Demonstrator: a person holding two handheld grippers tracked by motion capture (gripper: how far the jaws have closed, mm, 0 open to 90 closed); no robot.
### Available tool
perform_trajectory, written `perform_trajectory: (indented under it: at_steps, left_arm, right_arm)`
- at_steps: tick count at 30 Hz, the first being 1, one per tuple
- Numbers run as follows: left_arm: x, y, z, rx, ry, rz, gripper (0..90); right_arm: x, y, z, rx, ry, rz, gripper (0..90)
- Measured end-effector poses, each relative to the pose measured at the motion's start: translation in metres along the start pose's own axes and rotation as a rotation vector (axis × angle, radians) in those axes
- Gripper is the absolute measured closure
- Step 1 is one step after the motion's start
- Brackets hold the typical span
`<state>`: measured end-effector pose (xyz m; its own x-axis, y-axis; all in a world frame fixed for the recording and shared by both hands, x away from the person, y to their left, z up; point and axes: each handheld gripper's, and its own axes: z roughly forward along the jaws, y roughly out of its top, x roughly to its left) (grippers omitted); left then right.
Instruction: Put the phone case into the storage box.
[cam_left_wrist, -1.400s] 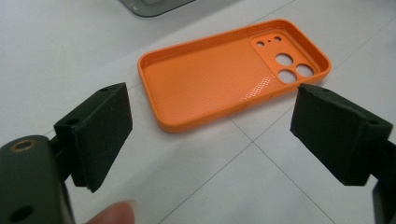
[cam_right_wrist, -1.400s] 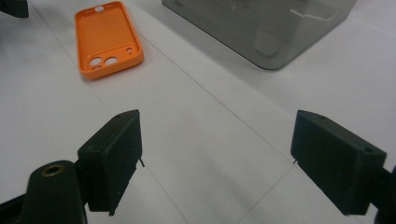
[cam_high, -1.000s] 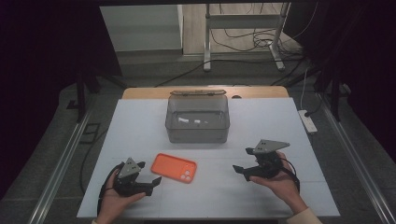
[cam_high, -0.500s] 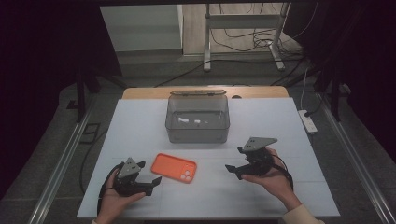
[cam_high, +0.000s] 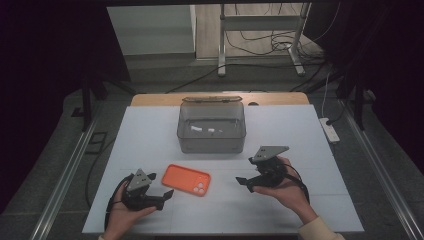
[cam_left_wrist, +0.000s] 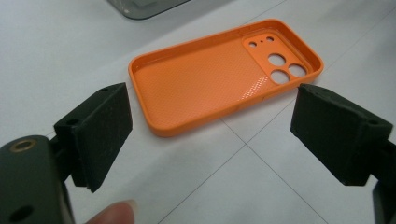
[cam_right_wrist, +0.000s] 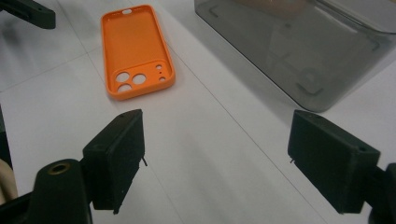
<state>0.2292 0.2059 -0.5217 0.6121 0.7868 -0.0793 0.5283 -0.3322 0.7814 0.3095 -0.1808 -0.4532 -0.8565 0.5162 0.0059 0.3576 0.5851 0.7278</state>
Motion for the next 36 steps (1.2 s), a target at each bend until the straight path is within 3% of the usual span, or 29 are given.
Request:
perform_trajectory:
  at_steps: [12,18,30,36]
  left_arm:
    - [-0.001,0.001,0.001,0.005,-0.003,0.007,12.7]
    - [-0.001,0.001,0.001,0.004,-0.004,0.007,12.6]
    - [-0.002,0.001,0.001,0.0,-0.004,0.007,12.5]
    - [-0.001,0.001,0.001,0.001,-0.001,0.006,12.5]
  right_arm:
    - [0.003,0.009,0.003,0.014,-0.007,-0.004,19.1]
    - [0.006,0.016,0.009,0.009,0.012,-0.011,19.1]
    - [0.018,0.035,0.033,0.052,0.04,-0.058,19.6]
    - [0.017,0.041,0.04,0.056,0.051,-0.053,19.6]
